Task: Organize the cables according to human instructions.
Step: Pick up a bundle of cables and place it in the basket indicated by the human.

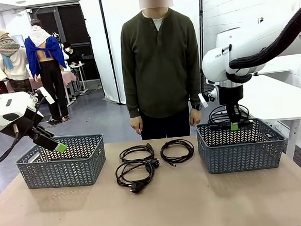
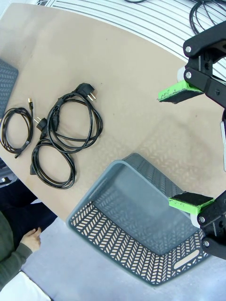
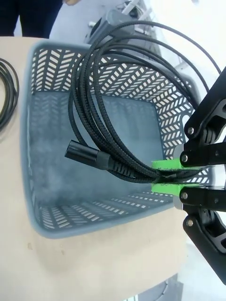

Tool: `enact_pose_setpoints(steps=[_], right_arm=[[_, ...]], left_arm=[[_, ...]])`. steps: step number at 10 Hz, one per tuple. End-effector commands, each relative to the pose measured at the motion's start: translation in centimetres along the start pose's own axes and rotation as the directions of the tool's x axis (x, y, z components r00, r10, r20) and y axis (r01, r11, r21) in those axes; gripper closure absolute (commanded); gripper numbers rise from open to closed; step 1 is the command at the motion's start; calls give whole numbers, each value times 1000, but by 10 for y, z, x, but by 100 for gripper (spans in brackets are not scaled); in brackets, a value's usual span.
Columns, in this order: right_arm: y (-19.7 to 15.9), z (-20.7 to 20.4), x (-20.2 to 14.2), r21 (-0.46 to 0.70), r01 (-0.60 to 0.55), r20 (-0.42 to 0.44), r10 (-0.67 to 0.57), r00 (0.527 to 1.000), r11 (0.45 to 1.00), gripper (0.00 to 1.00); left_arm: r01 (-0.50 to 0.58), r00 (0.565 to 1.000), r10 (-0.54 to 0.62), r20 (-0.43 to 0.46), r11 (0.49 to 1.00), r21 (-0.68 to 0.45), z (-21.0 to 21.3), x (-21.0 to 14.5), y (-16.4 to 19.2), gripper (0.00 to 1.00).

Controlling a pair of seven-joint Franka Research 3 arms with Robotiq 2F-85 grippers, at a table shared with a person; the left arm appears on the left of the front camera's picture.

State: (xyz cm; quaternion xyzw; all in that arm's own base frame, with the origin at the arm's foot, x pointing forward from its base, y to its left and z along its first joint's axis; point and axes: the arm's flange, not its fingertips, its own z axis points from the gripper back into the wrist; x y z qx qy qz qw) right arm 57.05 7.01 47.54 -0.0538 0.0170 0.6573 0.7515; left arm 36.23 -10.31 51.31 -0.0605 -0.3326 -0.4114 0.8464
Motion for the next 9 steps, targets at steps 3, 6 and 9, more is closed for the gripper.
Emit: enact_pose_setpoints(steps=[3,6,9], right_arm=[[-11,0,3,-32,13,20,-12,1000,999,22],[-10,2,3,-36,16,22,-15,1000,999,0],[-11,5,0,-24,12,17,-12,1000,1000,0]], left_arm=[[-6,1000,6,1,1000,0,0,-1,1,0],[-6,1000,6,1,1000,0,0,-1,1,0],[-6,1000,6,1,1000,0,0,-1,1,0]])
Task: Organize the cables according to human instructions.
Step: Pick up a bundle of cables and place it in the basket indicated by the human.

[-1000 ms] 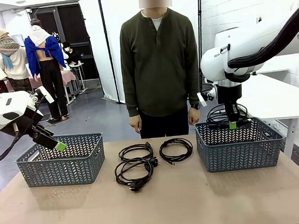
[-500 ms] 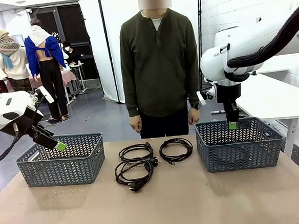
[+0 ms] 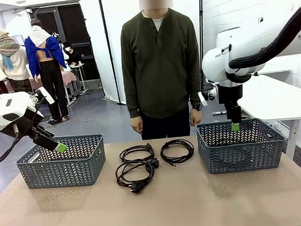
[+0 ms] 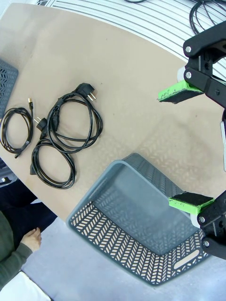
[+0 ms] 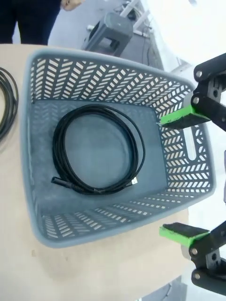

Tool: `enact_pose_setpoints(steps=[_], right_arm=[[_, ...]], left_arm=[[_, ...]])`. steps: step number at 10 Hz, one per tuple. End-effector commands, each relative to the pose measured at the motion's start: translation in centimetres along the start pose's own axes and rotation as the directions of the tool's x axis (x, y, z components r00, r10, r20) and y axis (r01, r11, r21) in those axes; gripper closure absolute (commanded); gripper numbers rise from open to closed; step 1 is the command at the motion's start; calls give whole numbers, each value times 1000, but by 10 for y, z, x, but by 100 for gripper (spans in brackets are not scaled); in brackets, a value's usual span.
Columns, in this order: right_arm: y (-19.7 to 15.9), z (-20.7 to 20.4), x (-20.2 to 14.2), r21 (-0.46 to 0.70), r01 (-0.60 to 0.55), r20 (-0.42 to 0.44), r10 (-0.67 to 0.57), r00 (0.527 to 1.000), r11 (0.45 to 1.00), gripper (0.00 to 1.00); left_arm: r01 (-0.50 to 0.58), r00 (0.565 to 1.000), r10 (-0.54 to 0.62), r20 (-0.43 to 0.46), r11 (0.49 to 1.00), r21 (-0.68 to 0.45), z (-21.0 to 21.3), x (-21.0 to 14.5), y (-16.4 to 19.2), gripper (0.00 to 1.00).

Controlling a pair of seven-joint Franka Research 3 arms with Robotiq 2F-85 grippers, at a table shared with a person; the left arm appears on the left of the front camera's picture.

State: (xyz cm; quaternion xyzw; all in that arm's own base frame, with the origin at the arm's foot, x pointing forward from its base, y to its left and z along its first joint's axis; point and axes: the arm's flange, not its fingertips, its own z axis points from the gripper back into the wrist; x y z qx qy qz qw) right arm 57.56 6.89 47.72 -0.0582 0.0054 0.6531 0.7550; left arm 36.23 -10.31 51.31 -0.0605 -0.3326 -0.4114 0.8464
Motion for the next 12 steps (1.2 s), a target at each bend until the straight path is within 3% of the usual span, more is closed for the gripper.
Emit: enact_pose_setpoints(steps=[1,3,4,12], right_arm=[[-6,2,1,0,-1,3,1,1000,1000,0],[-2,3,7,17,12,-33,-12,999,1000,0],[0,0,1,2,-1,0,1,1000,1000,0],[0,0,1,2,-1,0,1,1000,1000,0]], left_arm=[[-6,1000,6,1,1000,0,0,-1,1,0],[-6,1000,6,1,1000,0,0,-1,1,0],[-6,1000,6,1,1000,0,0,-1,1,0],[-6,1000,6,1,1000,0,0,-1,1,0]])
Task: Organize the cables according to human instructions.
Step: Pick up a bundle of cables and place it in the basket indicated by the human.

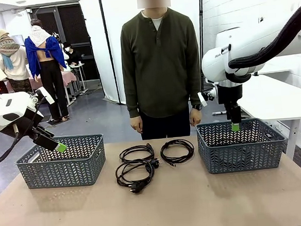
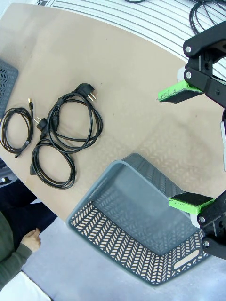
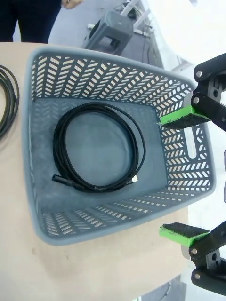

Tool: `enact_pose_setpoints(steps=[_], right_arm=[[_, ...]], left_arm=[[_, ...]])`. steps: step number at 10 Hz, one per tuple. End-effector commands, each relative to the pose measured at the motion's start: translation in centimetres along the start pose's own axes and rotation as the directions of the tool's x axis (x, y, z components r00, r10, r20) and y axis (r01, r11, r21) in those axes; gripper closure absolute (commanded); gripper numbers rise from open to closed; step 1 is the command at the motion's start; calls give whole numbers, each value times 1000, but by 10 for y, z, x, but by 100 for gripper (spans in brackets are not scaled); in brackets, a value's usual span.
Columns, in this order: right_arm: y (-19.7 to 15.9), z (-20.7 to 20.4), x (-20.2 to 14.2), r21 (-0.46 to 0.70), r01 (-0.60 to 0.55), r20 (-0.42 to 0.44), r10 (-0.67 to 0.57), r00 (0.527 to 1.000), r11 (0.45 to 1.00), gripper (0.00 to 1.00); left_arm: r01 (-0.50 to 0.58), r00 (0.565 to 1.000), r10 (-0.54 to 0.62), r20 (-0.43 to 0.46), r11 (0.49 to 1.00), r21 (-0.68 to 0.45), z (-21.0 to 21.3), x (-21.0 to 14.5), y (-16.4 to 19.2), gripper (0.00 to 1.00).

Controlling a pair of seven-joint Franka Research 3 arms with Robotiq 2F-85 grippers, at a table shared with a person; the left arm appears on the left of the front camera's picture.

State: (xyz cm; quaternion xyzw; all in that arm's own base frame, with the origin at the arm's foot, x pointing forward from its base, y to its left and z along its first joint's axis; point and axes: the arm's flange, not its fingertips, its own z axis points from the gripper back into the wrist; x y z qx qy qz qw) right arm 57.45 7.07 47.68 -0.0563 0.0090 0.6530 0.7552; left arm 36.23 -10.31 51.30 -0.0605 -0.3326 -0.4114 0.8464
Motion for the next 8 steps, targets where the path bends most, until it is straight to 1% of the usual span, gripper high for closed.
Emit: enact_pose_setpoints(steps=[1,8], right_arm=[[-1,0,-1,-6,-1,3,1,1000,1000,0],[-1,0,-1,-6,-1,3,1,1000,1000,0]], left_arm=[[-6,1000,6,1,1000,0,0,-1,1,0],[-6,1000,6,1,1000,0,0,-1,1,0]])
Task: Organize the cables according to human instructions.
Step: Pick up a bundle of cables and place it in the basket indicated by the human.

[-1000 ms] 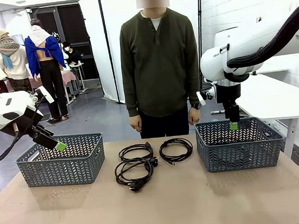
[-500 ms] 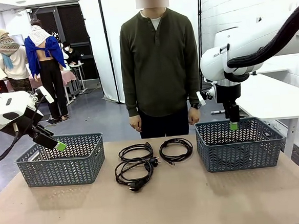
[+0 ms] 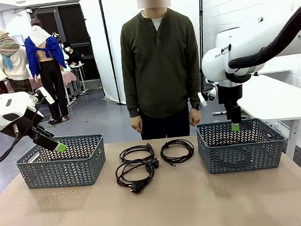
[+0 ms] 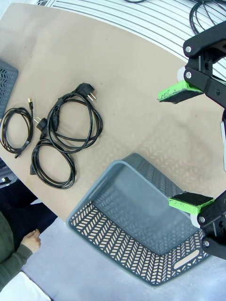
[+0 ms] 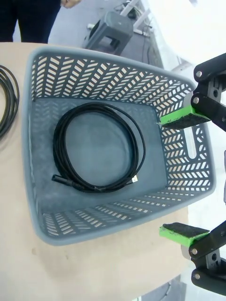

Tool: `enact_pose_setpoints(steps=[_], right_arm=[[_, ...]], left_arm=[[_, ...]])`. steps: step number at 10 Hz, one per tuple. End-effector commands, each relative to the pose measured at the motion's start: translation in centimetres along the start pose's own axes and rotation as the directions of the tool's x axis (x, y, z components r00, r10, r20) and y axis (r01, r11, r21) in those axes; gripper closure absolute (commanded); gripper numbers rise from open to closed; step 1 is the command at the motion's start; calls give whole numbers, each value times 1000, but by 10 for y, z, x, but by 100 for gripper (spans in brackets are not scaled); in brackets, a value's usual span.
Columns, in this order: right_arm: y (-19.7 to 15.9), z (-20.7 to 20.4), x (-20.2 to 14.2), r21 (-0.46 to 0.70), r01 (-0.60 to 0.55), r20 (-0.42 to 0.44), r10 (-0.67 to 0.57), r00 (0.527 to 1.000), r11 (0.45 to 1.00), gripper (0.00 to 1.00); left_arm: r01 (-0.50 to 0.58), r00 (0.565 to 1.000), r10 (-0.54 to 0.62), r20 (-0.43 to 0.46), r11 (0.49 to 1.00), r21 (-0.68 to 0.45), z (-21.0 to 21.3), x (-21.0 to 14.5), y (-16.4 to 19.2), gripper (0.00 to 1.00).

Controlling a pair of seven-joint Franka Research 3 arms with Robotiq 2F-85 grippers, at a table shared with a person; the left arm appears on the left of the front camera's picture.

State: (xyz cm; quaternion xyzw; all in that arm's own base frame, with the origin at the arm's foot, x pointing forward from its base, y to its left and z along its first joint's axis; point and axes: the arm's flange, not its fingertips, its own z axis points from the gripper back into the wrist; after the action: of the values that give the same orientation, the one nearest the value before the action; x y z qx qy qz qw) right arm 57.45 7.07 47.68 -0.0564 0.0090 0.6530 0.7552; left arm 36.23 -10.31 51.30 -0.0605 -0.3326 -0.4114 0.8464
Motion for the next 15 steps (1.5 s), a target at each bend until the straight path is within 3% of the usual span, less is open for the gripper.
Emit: enact_pose_setpoints(steps=[1,6,9,15], right_arm=[[0,0,0,0,0,0,0,1000,1000,0],[27,46,-1,59,190,134,-196,971,980,0],[79,57,15,8,301,288,-291,912,954,0],[160,38,60,32,247,424,-237,874,969,0]], left_arm=[[-6,1000,6,1,1000,0,0,-1,1,0],[-6,1000,6,1,1000,0,0,-1,1,0],[-6,1000,6,1,1000,0,0,-1,1,0],[-6,1000,6,1,1000,0,0,-1,1,0]])
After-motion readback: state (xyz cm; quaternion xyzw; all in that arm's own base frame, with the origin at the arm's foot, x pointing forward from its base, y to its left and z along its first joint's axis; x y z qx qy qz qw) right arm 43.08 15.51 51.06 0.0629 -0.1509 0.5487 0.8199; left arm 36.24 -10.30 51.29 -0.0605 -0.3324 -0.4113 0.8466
